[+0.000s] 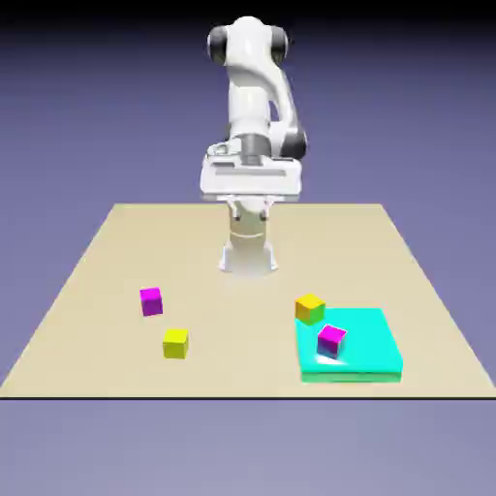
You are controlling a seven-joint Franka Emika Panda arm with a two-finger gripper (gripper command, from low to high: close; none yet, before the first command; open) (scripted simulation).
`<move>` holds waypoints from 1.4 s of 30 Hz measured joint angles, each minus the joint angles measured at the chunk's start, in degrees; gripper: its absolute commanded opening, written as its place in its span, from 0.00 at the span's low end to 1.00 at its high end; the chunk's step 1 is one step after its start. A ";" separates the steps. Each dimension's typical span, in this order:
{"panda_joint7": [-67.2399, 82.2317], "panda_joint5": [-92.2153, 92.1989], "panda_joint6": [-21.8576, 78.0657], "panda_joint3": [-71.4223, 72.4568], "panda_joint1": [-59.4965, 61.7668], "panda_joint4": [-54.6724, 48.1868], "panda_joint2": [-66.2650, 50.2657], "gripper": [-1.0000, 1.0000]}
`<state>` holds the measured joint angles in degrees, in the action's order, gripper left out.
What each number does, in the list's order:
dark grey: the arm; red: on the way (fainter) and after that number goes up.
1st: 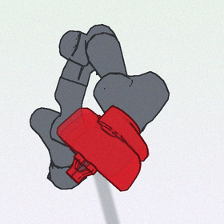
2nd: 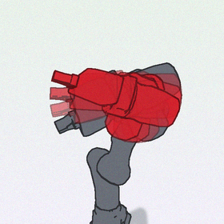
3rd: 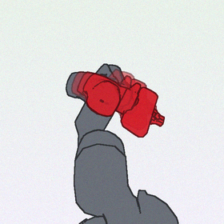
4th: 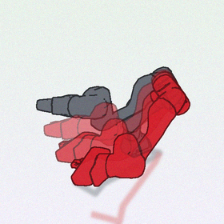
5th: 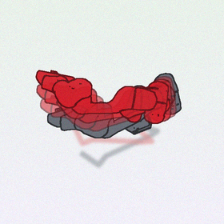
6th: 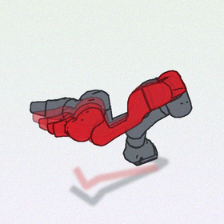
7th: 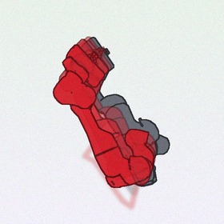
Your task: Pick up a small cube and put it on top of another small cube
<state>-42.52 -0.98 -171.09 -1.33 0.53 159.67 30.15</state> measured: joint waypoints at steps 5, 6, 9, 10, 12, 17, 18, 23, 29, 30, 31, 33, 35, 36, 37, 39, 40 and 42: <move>-0.25 -4.05 12.10 -5.50 5.06 -5.51 -10.38 0.50; -0.30 -4.86 14.52 -6.60 6.07 -6.61 -12.46 0.50; -0.45 -7.30 21.78 -9.89 9.11 -9.91 -18.69 0.50; -0.50 -8.11 24.21 -10.99 10.11 -11.01 -20.76 0.50; -0.61 -9.73 29.05 -13.19 12.34 -13.22 -24.92 0.50; -0.86 -13.78 41.15 -18.69 17.53 -18.72 -35.30 0.50; -0.91 -14.59 43.57 -19.79 18.33 -19.82 -37.37 0.50; -1.16 -18.65 55.67 -25.29 23.27 -25.33 -47.76 0.50; 0.68 -24.13 57.90 -26.51 26.48 -26.13 -57.08 0.50; 1.68 -25.67 55.41 -25.49 26.58 -24.89 -58.66 0.50; 2.10 -26.32 54.36 -25.06 26.62 -24.37 -59.32 0.00; 2.15 -26.43 54.36 -25.05 26.62 -24.37 -59.32 0.00; 0.17 -23.41 59.33 -27.10 26.42 -26.84 -56.18 0.00; -0.83 -21.88 61.82 -28.13 26.32 -28.08 -54.60 0.00; -1.67 -20.68 63.42 -27.36 25.80 -29.47 -54.20 0.00; -3.09 -18.77 65.31 -23.21 24.13 -32.45 -55.08 0.00; -3.81 -17.81 66.25 -21.13 23.29 -33.94 -55.52 0.00; -5.23 -15.90 68.14 -16.98 21.62 -36.92 -56.41 0.00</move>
<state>-47.75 -16.88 -102.95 -18.31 22.16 122.75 -26.25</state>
